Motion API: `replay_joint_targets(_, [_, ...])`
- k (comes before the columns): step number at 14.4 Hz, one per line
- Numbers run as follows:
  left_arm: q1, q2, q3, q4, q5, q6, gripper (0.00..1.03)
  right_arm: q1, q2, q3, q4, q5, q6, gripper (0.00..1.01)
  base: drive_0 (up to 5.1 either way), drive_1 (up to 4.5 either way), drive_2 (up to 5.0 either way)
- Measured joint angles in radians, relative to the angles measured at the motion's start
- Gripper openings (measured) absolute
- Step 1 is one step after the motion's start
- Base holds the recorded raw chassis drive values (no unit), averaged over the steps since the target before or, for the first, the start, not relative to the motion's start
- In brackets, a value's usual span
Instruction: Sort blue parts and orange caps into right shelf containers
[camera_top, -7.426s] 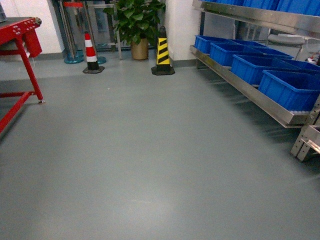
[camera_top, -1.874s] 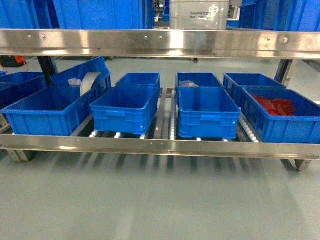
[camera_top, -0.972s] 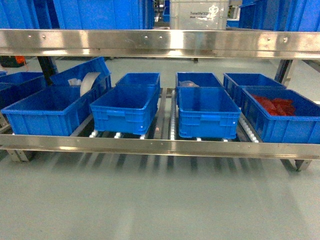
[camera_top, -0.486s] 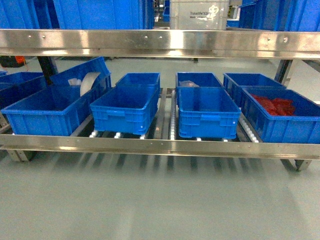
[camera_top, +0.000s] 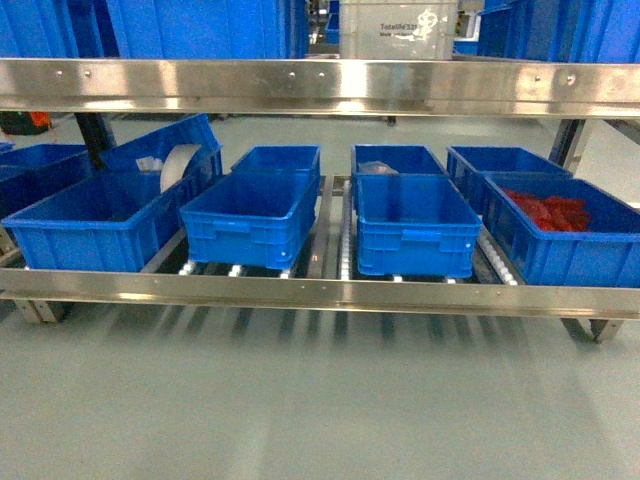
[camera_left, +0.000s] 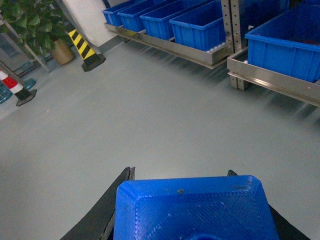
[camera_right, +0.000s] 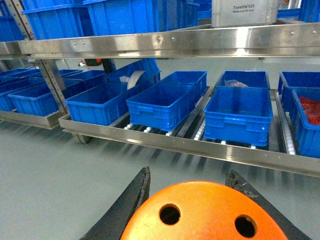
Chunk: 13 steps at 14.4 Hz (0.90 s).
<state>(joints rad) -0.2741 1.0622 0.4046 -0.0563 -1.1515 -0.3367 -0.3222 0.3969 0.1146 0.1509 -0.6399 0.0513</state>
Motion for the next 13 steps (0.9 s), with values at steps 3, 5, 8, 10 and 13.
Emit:
replay_joint_targets(3, [0.0,0.0,0.0,0.0,0.0,0.0,0.44,0.0,0.0,0.0,0.0,0.0,0.0,0.41,0.0,0.0,0.0])
replay_joint_targets(5, [0.0,0.0,0.0,0.0,0.0,0.0,0.44,0.0,0.0,0.0,0.0,0.0,0.0,0.41,0.0,0.0,0.0])
replay_joint_targets(8, [0.0,0.0,0.0,0.003,0.0,0.0,0.44,0.0,0.0,0.0,0.003,0.0,0.0,0.41,0.0,0.0,0.0])
replay_joint_targets(10, [0.0,0.0,0.0,0.0,0.0,0.0,0.44,0.0,0.0,0.0,0.0,0.0,0.0,0.41,0.0,0.0,0.0])
replay_joint_targets(13, [0.0,0.0,0.0,0.0,0.0,-0.001,0.44,0.0,0.0,0.0,0.0,0.0,0.0,0.41,0.0,0.0,0.0])
